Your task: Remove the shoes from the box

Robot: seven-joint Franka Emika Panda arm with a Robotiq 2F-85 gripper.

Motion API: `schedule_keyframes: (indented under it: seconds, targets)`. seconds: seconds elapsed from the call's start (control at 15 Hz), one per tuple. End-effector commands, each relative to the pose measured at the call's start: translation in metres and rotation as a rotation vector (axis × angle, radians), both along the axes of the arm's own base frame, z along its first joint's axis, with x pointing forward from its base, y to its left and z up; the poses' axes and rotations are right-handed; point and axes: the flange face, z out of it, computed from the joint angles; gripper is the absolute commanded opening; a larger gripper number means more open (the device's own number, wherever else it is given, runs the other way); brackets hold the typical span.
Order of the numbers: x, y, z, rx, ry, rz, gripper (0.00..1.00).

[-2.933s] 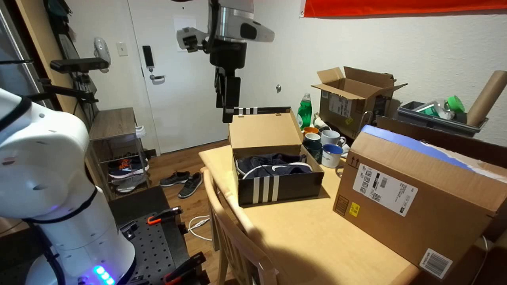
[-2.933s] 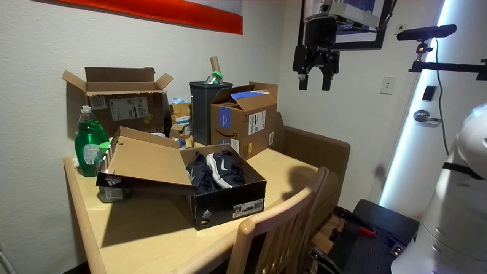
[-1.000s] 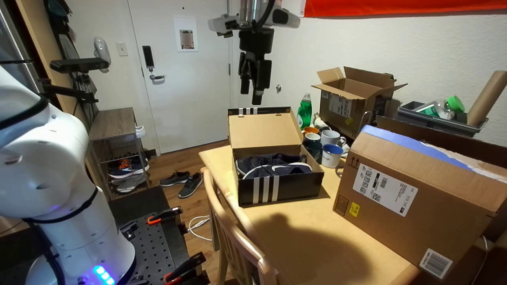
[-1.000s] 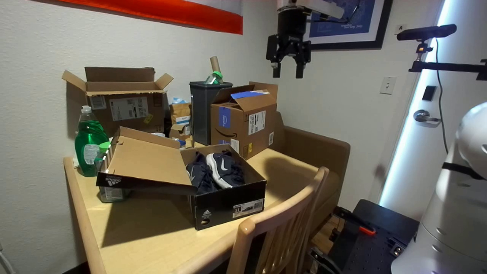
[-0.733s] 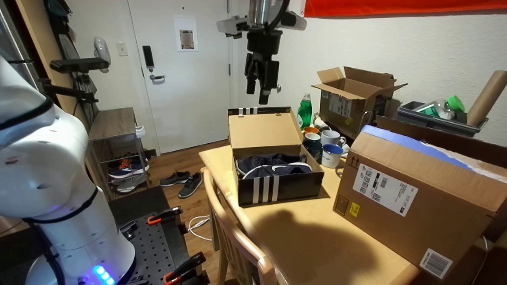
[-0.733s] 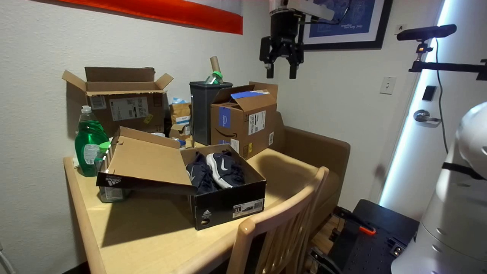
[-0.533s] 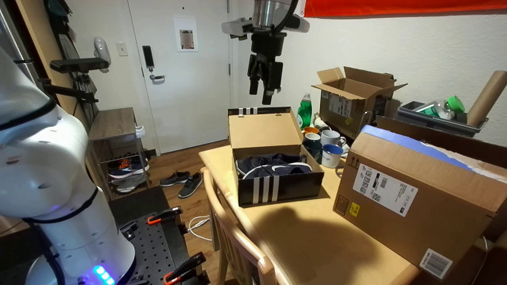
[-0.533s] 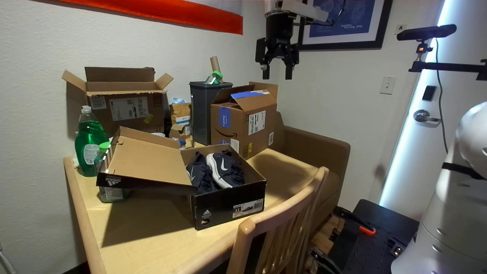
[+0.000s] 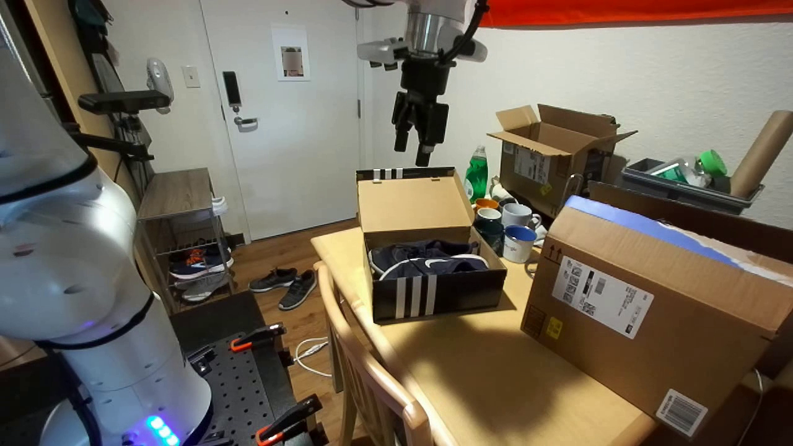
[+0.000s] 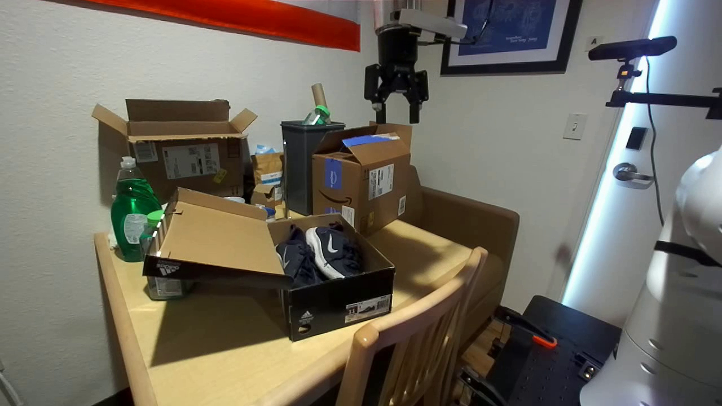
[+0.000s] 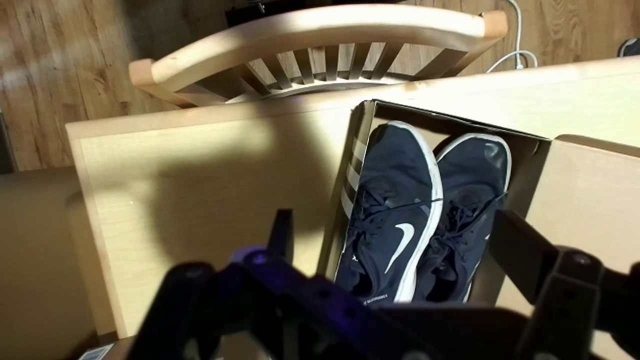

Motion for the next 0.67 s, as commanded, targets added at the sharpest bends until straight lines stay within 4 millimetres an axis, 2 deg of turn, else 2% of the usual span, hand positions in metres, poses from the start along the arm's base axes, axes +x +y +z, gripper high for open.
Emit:
schedule_keyframes:
  seconds: [0.0, 0.6]
  targets:
    - [0.014, 0.011, 0.000, -0.021, 0.042, 0.008, 1.00]
    - [0.044, 0.029, -0.016, -0.031, 0.090, 0.039, 1.00]
